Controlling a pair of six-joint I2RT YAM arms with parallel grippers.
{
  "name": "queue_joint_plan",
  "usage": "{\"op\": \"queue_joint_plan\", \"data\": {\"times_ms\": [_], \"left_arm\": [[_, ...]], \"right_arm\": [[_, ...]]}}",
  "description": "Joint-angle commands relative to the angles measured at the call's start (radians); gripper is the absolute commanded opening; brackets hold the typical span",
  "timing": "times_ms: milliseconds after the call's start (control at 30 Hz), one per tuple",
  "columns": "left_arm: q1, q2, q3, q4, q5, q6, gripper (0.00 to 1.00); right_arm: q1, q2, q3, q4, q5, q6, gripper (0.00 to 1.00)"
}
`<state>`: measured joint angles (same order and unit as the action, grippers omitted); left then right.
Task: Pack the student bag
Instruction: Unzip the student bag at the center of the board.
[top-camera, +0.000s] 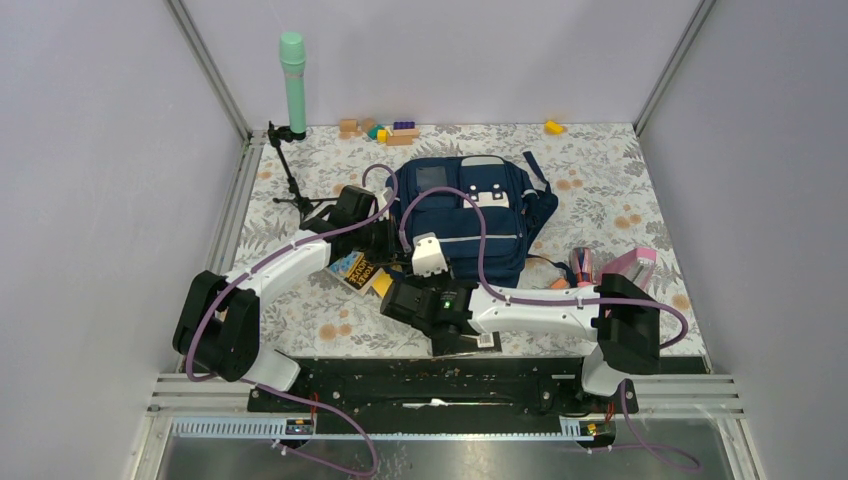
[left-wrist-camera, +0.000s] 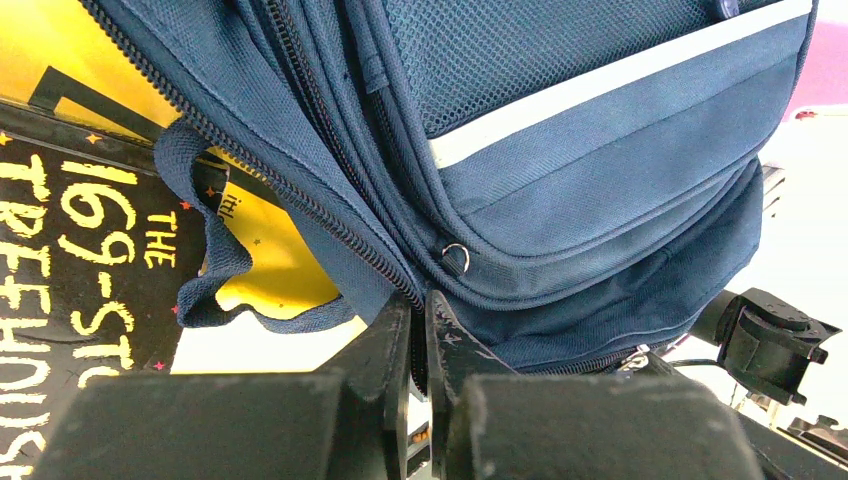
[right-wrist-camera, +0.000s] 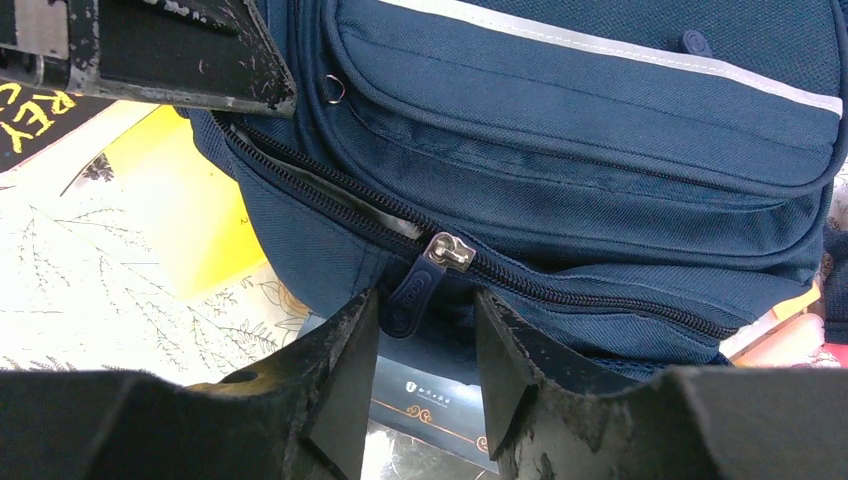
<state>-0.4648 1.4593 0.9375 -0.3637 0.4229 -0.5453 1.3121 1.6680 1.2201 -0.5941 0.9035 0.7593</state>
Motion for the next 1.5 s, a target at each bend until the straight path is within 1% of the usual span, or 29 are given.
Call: {"op": "queue_joint_plan", "data": {"times_ms": [0, 300, 400, 533, 600, 733, 800, 833, 1000, 1067, 1167, 1233, 1467], "left_arm": [[0.002, -0.045, 0.0, 0.052, 0.039, 0.018, 0.04], [0.002, -0.041, 0.001, 0.052, 0.045, 0.018, 0.04], [0.002, -0.042, 0.001, 0.051, 0.047, 0.019, 0.04], [0.001, -0.041, 0.004, 0.048, 0.043, 0.021, 0.04], [0.002, -0.041, 0.004, 0.046, 0.042, 0.023, 0.04], [0.002, -0.035, 0.007, 0.043, 0.044, 0.024, 0.04], [0.002, -0.034, 0.01, 0.041, 0.042, 0.024, 0.04], [0.002, -0.034, 0.01, 0.039, 0.041, 0.026, 0.04], [0.002, -0.033, 0.019, 0.028, 0.033, 0.036, 0.03], [0.004, -0.033, 0.026, 0.02, 0.032, 0.044, 0.0], [0.02, -0.031, 0.041, 0.004, 0.03, 0.057, 0.0], [0.031, -0.028, 0.046, 0.0, 0.038, 0.062, 0.0], [0.034, -0.037, 0.085, -0.044, -0.022, 0.104, 0.0]], "right_arm": [[-0.016, 0.007, 0.046, -0.024, 0.069, 0.001, 0.46], [-0.02, 0.045, 0.087, -0.025, 0.063, -0.015, 0.47], [-0.023, 0.048, 0.086, -0.026, 0.067, -0.017, 0.44], [-0.027, 0.039, 0.071, -0.026, 0.075, -0.01, 0.27], [-0.027, 0.021, 0.066, -0.026, 0.072, -0.013, 0.2], [-0.026, -0.017, 0.053, -0.026, 0.074, -0.017, 0.1], [-0.026, -0.036, 0.042, -0.026, 0.074, -0.017, 0.02], [-0.027, -0.046, 0.033, -0.025, 0.071, -0.017, 0.0], [-0.041, -0.097, -0.018, -0.003, 0.017, -0.014, 0.0], [-0.051, -0.13, -0.062, 0.033, -0.029, -0.022, 0.0], [-0.058, -0.188, -0.137, 0.138, -0.096, -0.093, 0.0], [-0.066, -0.215, -0.169, 0.18, -0.149, -0.128, 0.0], [-0.102, -0.27, -0.247, 0.217, -0.246, -0.162, 0.0]]}}
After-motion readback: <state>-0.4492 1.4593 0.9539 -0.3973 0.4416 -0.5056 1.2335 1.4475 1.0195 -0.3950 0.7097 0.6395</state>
